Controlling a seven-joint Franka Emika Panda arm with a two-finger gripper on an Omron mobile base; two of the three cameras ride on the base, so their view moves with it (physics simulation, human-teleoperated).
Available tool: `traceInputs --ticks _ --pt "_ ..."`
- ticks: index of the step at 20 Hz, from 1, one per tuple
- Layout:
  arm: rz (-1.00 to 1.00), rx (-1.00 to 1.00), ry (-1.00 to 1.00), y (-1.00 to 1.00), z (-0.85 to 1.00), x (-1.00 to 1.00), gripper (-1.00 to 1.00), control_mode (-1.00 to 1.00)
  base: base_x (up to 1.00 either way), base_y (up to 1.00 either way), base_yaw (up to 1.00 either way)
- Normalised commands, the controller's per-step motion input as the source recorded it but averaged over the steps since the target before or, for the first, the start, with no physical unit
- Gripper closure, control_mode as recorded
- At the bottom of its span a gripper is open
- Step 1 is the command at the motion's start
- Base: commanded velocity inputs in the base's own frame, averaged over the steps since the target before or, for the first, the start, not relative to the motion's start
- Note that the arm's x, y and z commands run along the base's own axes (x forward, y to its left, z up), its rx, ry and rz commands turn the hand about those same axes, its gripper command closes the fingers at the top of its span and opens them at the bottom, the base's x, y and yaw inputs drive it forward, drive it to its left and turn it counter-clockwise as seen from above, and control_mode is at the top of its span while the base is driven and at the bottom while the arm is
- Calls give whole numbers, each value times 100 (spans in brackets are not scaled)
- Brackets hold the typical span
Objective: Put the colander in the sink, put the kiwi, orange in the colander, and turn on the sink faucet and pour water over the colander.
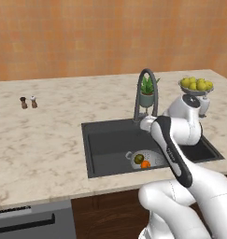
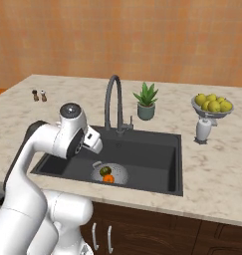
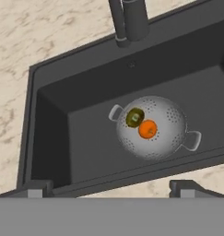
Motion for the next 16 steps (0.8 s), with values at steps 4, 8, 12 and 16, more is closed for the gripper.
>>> traceInputs --ticks 4,8,12,16 --pt "0 0 0 0 8 0 -100 -100 0 0 0" --pt "0 -4 0 0 12 -10 -100 -100 0 0 0" --pt "0 -3 0 0 31 -16 -100 -100 0 0 0" --pt "0 -3 -2 0 31 -51 -100 -100 0 0 0"
